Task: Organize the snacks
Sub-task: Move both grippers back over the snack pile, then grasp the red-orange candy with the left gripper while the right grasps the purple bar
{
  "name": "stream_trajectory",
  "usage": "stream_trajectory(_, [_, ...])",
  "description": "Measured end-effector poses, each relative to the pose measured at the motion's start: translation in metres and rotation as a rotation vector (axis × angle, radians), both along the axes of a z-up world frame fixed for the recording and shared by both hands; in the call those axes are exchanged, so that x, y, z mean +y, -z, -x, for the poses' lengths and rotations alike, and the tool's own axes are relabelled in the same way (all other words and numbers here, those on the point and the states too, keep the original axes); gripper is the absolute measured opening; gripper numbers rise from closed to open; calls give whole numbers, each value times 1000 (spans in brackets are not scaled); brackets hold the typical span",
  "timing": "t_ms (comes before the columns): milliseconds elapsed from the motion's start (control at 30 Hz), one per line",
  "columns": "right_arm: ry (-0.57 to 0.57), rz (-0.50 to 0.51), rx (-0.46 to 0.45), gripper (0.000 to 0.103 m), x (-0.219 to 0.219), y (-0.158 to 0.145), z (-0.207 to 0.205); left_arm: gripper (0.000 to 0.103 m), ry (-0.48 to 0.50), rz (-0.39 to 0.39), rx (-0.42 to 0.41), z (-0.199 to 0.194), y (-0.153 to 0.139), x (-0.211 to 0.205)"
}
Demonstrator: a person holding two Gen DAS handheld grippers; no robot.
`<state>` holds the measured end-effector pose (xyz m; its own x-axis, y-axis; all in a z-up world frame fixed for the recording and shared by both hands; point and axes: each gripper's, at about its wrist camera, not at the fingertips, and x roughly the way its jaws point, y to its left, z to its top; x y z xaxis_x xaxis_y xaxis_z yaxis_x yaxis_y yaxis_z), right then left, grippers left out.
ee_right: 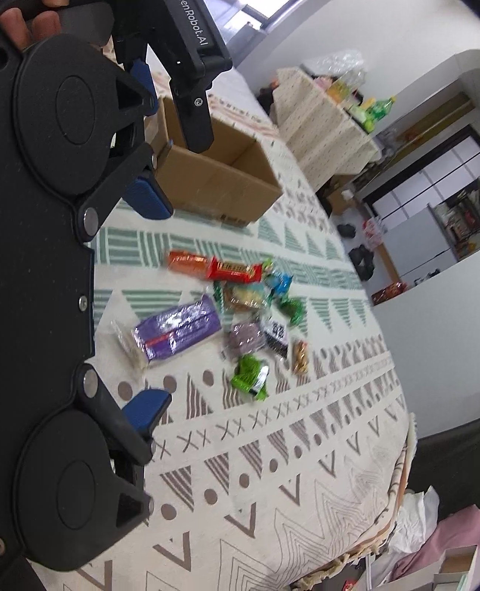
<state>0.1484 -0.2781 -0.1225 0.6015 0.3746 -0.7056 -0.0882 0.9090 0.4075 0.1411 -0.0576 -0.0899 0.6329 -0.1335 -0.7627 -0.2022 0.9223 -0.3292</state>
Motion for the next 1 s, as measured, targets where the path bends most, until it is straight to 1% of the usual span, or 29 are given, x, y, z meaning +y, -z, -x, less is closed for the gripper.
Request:
stream_trajectory(200, [8, -4, 49, 85, 0, 11, -14, 79, 12, 28, 37, -19, 22, 1])
stream_trajectory(267, [13, -7, 52, 85, 1, 13, -20, 72, 16, 37, 53, -25, 29, 1])
stream_trajectory(367, [9, 4, 57, 85, 5, 15, -28, 64, 29, 49, 71, -34, 40, 1])
stream_trajectory(500, [12, 40, 79, 85, 11, 21, -36, 58, 40, 48, 89, -46, 52, -1])
stream_trajectory(567, [17, 49, 95, 85, 12, 25, -40, 53, 40, 55, 101, -52, 60, 0])
stream_trajectory(667, [21, 61, 113, 81, 15, 31, -47, 47, 40, 65, 118, -61, 69, 1])
stream_trajectory(767, [23, 73, 144, 78, 18, 40, -53, 43, 46, 67, 130, -70, 78, 0])
stream_trajectory(867, [20, 80, 170, 71, 19, 48, -58, 40, 44, 67, 150, -77, 89, 0])
stream_trajectory(1000, [12, 97, 196, 65, 25, 56, -65, 39, 49, 62, 166, -86, 100, -1])
